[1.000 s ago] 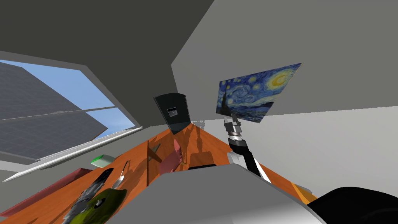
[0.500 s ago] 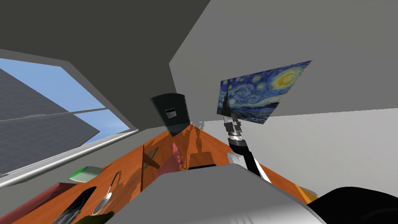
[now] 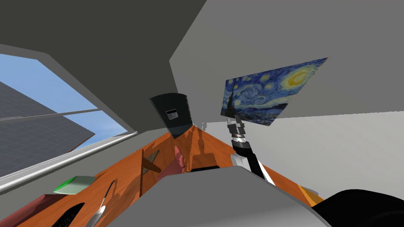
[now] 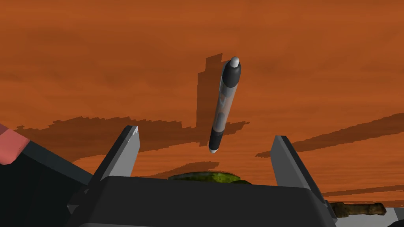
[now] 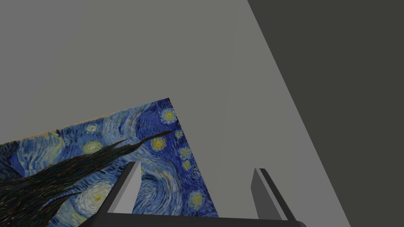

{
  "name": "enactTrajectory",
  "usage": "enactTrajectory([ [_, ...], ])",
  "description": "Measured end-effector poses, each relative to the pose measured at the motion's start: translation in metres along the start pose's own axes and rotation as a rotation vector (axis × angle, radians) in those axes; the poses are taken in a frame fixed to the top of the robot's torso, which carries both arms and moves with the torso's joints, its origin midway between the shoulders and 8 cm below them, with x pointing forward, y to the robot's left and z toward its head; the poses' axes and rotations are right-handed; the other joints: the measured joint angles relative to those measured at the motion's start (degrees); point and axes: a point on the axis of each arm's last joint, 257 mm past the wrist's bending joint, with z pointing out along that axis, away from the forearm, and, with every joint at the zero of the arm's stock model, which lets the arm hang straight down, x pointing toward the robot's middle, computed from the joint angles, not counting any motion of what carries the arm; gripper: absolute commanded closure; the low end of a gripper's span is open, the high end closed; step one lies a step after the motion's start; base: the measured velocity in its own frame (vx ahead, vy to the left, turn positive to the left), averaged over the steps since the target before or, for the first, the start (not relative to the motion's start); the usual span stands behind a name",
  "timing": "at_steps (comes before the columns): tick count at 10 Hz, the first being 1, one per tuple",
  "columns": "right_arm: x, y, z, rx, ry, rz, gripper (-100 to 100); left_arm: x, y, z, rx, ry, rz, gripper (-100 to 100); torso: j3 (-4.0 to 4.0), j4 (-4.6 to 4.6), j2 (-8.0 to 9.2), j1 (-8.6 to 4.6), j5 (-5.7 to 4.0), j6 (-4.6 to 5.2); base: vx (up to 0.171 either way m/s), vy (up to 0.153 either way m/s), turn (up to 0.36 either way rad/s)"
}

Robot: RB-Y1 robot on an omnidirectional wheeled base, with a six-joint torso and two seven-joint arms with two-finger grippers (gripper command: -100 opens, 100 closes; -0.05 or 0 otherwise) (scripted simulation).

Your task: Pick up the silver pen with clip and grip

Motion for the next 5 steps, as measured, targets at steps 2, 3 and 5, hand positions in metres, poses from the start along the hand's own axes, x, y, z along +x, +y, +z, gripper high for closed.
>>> enactTrajectory([
  [2, 0.0, 0.0, 0.0, 0.0, 0.0, 0.0, 0, -0.0017, -0.0053, 0.0087, -0.003, 0.002, -0.004, -100, 0.04, 0.01, 0.06, 0.01, 0.0, -0.01, -0.039, 0.015, -0.02],
  [3, 0.0, 0.0, 0.0, 0.0, 0.0, 0.0, 0, -0.004, -0.0075, 0.013, -0.003, 0.002, -0.006, -100, 0.02, 0.01, 0.02, 0.02, 0.0, 0.0, -0.012, 0.009, -0.008],
  [5, 0.0, 0.0, 0.0, 0.0, 0.0, 0.0, 0, -0.0042, -0.0075, 0.0134, -0.004, 0.002, -0.007, 100, -0.04, -0.02, -0.08, -0.04, -0.01, -0.01, 0.0, 0.0, 0.0],
])
